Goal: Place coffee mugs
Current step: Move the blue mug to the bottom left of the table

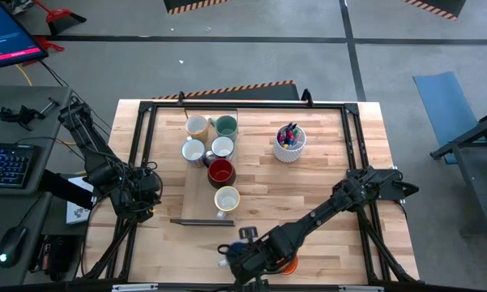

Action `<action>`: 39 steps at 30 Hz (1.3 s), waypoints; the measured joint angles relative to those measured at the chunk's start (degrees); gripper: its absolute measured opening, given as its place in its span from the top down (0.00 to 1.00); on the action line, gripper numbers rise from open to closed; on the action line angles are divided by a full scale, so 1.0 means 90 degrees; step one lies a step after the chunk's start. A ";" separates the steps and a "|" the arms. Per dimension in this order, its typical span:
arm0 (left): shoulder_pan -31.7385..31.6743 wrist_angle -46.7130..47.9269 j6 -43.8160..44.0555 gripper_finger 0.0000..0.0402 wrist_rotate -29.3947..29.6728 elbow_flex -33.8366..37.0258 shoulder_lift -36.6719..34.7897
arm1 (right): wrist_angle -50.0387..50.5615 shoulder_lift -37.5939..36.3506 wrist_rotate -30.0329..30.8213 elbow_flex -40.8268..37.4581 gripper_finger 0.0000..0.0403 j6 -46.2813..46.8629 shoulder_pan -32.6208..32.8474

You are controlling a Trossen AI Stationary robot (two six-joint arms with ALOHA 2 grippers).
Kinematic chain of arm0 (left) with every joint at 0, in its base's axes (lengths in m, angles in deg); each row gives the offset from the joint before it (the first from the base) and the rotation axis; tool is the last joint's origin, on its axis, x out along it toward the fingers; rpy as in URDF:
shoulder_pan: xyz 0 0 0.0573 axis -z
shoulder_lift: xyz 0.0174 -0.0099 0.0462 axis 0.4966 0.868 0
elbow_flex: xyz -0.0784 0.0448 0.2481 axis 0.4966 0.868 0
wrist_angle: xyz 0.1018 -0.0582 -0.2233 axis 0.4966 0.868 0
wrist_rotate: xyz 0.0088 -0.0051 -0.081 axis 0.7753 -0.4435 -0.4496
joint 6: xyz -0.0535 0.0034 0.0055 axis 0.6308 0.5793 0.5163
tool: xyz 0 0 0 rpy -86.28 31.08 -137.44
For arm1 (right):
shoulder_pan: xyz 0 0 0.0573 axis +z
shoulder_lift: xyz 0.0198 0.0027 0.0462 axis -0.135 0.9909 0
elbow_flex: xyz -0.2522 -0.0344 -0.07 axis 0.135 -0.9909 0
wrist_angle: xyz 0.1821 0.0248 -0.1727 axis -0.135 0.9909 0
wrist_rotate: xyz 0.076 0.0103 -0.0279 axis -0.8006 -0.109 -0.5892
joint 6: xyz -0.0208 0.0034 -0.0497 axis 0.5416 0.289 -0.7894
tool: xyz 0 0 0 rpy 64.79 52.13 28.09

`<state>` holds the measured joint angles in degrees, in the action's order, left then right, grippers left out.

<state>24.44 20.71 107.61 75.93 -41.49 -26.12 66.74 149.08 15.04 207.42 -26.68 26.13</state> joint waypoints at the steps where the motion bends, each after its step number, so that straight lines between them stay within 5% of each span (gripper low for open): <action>1: -0.0002 0.0000 -0.0002 0.84 0.0000 -0.0001 -0.0001 | 0.0177 -0.0039 0.0000 -0.0002 0.73 0.0089 0.0023; 11: 0.0000 0.0002 -0.0041 0.84 0.0000 -0.0002 0.0000 | 0.2547 -0.0128 0.0160 -0.0007 0.73 0.1961 0.0501; 21: -0.0001 0.0002 -0.0046 0.84 0.0000 -0.0001 -0.0001 | 0.2290 -0.0125 0.0262 -0.0007 0.73 0.3042 0.0985; 32: -0.0002 0.0002 -0.0046 0.84 0.0000 0.0000 -0.0001 | 0.1794 -0.0111 0.2005 -0.0111 0.73 0.2658 0.1026; 39: -0.0001 0.0002 -0.0041 0.84 0.0003 -0.0001 0.0000 | 0.1314 -0.0111 0.2029 -0.0111 0.73 0.1704 0.0614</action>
<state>24.43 20.73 107.25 75.95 -41.50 -26.12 78.57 148.09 33.30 206.42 -11.35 31.66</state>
